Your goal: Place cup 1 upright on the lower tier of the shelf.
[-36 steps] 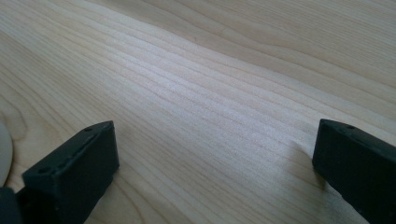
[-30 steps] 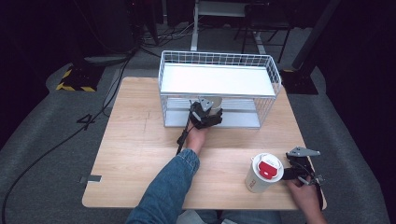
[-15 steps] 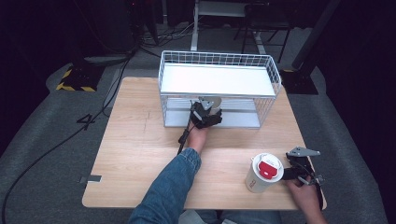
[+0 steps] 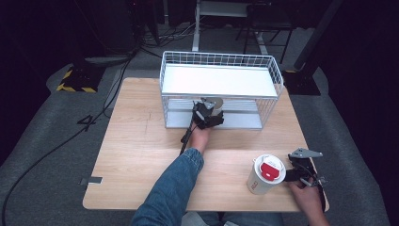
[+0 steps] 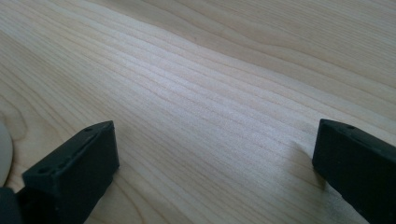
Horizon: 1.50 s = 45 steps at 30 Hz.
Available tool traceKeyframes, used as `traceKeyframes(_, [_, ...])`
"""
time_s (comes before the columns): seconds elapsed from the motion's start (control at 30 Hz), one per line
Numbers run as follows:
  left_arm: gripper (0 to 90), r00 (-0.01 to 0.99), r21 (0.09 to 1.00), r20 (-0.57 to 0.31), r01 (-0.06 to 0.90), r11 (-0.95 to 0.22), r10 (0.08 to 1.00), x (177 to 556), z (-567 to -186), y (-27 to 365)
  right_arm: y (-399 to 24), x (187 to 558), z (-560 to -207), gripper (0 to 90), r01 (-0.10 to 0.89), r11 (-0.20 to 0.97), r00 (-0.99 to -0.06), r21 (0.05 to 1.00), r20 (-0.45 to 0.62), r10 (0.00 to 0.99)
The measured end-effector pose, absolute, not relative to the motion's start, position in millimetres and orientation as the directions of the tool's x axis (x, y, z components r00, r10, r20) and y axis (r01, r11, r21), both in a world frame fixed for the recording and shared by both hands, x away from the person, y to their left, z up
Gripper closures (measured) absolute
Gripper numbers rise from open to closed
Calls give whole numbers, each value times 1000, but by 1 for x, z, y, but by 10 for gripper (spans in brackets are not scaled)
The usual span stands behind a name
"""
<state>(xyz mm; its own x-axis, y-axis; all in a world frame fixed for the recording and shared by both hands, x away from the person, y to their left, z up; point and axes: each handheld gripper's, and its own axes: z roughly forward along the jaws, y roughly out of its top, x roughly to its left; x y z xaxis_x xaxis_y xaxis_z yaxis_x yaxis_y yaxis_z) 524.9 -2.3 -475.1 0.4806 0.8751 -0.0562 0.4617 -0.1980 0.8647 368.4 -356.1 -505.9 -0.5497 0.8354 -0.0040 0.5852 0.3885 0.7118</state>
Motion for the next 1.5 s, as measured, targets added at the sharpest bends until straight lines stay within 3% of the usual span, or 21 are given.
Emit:
traceKeyframes(0.23, [214,492,860,-83,475,-187,867,527,-476,-2,-356,368,-506,4,585,388,-550,712,-4,835])
traceKeyframes(0.4, [144,457,860,-99,486,-155,884,527,-474,1,-356,368,-506,4,585,388,-550,712,-4,835])
traceKeyframes(1.5, [122,532,883,-122,443,-153,838,474,-435,41,-355,368,-506,4,586,386,-546,712,-4,838])
